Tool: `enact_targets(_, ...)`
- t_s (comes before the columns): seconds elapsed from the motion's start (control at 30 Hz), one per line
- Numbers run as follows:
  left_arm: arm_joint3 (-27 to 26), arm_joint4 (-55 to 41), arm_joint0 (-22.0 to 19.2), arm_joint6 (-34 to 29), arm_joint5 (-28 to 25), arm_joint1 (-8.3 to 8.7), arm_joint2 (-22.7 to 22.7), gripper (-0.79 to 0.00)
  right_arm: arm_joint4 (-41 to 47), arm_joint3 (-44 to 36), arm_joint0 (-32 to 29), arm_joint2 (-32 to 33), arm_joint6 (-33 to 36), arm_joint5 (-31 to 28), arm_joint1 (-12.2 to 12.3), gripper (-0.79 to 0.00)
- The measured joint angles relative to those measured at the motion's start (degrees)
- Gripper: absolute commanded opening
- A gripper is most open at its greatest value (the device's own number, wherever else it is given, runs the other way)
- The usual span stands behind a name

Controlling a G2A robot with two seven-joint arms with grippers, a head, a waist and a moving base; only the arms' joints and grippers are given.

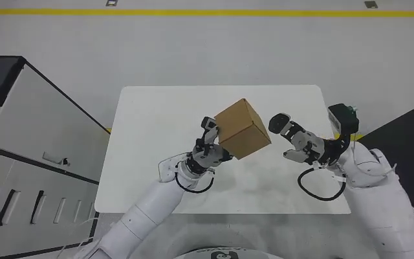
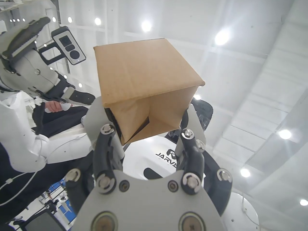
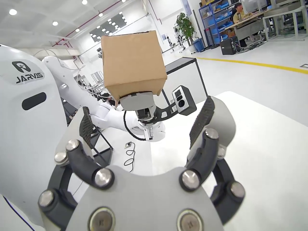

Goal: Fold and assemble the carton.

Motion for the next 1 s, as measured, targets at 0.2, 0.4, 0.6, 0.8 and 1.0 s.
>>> enact_targets(0.2,-0.41,0.18,0.17,0.53,0.34,0.01,-0.08,-0.785,-0.2,-0.03,-0.14,-0.06,-0.49,0.53,-0.04,0.0)
enact_targets(0.4,-2.34,-0.54,1.33,1.69,1.58,-0.5,-0.09,-0.785,-2.97,0.14,0.0,-2.61,-4.62,0.82,-0.64,0.0)
enact_targets(0.6,-1.47,0.15,1.18,1.73,1.47,-1.23,0.45,-0.785,-5.59,0.71,1.76,-5.19,-8.34,-0.45,-1.3,0.0)
enact_targets(0.8,-1.12,0.66,1.52,1.99,0.79,-1.76,0.13,-0.785,-6.77,0.7,3.07,-7.64,-9.86,-1.22,-1.7,0.0)
enact_targets(1.0,-0.97,0.95,1.82,1.86,1.03,-2.23,-0.08,-0.785,-7.48,0.74,3.54,-8.59,-11.92,-1.76,-1.97,0.0)
